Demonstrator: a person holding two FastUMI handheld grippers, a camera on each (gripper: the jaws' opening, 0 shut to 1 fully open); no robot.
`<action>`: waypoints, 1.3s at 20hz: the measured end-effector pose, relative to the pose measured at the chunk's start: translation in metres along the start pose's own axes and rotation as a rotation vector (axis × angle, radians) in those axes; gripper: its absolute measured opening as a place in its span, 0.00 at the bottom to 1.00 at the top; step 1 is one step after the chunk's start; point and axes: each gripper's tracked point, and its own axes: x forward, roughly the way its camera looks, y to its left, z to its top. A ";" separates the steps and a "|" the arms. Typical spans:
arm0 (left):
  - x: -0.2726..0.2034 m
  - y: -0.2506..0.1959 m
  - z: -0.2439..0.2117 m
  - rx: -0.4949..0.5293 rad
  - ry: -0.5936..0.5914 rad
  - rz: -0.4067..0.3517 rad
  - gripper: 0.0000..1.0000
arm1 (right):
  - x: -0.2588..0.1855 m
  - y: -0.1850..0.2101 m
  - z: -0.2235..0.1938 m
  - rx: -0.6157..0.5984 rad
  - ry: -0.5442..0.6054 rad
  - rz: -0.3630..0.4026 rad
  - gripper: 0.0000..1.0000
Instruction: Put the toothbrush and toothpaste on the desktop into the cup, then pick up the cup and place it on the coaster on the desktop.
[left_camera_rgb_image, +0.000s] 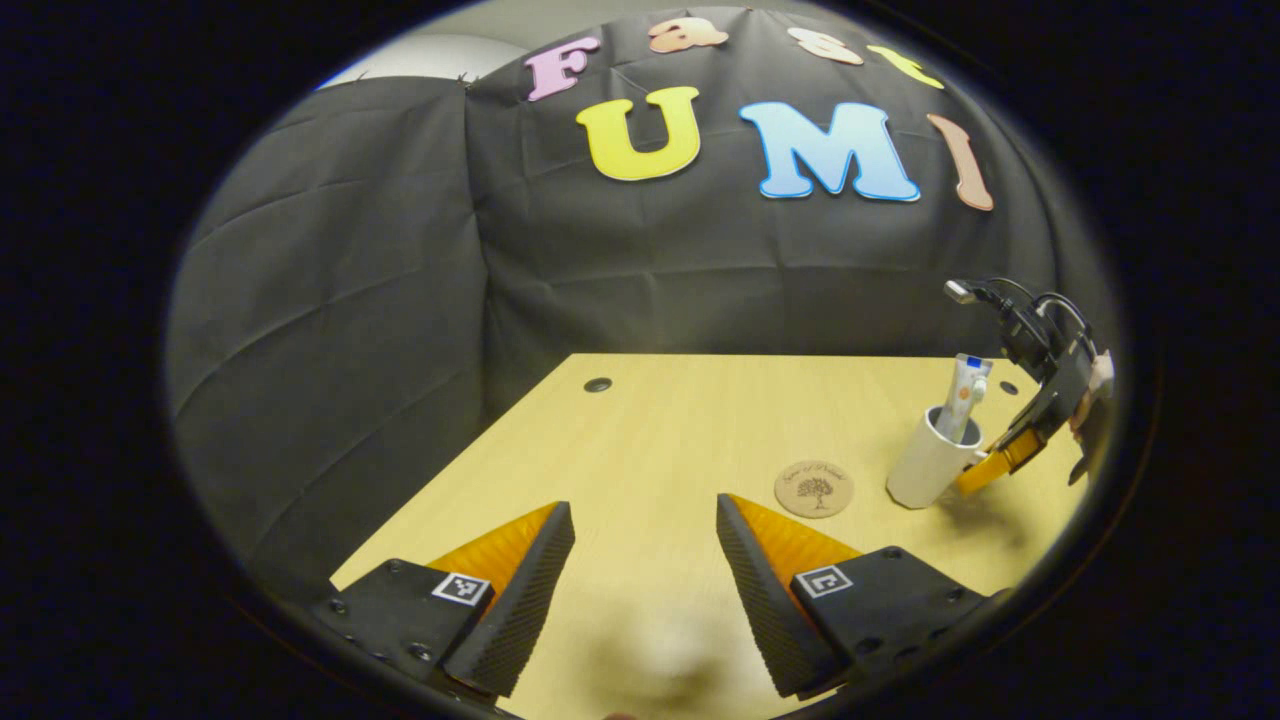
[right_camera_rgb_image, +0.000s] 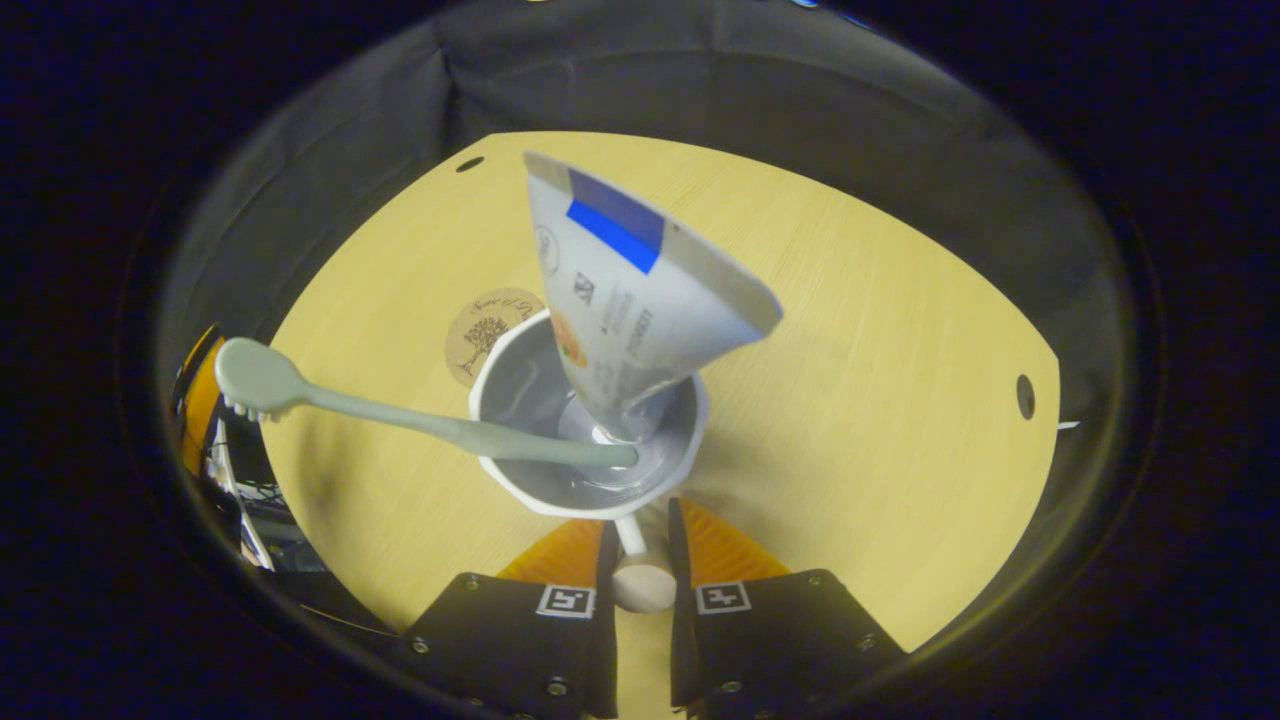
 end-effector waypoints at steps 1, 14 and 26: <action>-0.001 -0.001 0.000 0.001 -0.001 -0.005 0.95 | 0.000 0.000 0.000 -0.005 0.002 -0.006 0.22; -0.011 0.021 -0.010 -0.031 0.013 -0.001 0.96 | 0.000 0.046 0.048 -0.043 -0.022 0.028 0.22; -0.022 0.062 -0.024 -0.059 0.041 0.060 0.95 | 0.022 0.093 0.087 -0.106 -0.011 0.049 0.22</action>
